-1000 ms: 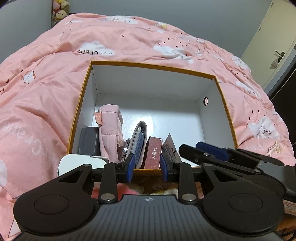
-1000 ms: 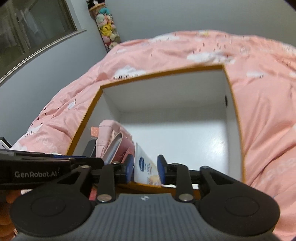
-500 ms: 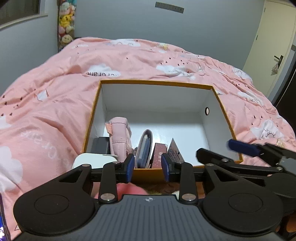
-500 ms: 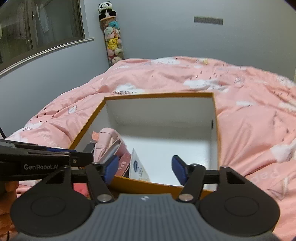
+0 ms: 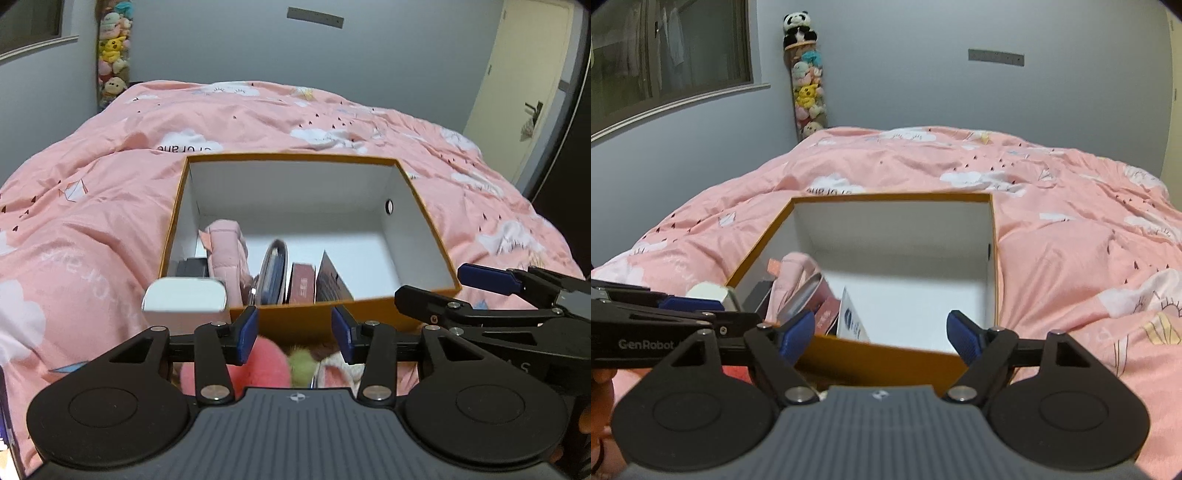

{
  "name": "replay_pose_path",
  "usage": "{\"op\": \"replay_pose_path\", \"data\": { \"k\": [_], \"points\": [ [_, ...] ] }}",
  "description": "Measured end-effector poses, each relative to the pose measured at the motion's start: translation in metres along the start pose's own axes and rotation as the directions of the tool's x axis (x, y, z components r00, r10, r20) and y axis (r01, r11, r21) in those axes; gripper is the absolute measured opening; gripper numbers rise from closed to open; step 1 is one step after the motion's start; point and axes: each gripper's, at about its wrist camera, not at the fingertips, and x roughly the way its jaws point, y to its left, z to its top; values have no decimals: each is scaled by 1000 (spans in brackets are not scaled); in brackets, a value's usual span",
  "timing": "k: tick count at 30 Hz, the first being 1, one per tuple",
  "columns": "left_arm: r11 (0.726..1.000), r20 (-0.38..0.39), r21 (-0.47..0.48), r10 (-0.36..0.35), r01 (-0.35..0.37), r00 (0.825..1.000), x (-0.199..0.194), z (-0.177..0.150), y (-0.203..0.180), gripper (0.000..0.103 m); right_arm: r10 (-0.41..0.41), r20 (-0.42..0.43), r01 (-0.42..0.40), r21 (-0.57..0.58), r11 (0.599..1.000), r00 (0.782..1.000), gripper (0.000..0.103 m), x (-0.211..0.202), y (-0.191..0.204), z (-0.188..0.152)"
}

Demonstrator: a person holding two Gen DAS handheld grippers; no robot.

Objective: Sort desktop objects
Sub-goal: 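Move both grippers back to the pink pompom and crochet bunny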

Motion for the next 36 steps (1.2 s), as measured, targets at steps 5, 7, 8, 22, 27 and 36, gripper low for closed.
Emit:
{"op": "replay_pose_path", "data": {
  "k": [5,7,8,22,27,36],
  "points": [
    [999,-64,35,17,-15,998,1,-12,0,51,51,-94,-54,-27,998,994,83,2,2,-14],
    [999,-88,37,21,-17,996,3,-16,1,51,59,-134,-62,-22,998,989,83,4,2,-22],
    [999,-103,40,25,-21,994,4,-17,2,51,62,-155,-65,-14,998,986,83,6,2,-26],
    [994,-249,105,55,-30,967,10,-37,9,51,147,-313,-162,-24,986,938,65,26,24,-50],
    [997,-265,72,53,-35,963,11,-38,17,51,173,-364,-214,-75,974,915,64,36,41,-55],
    [996,-285,80,60,-38,957,14,-41,19,51,196,-417,-249,-77,965,888,57,58,50,-62]
  ]
}}
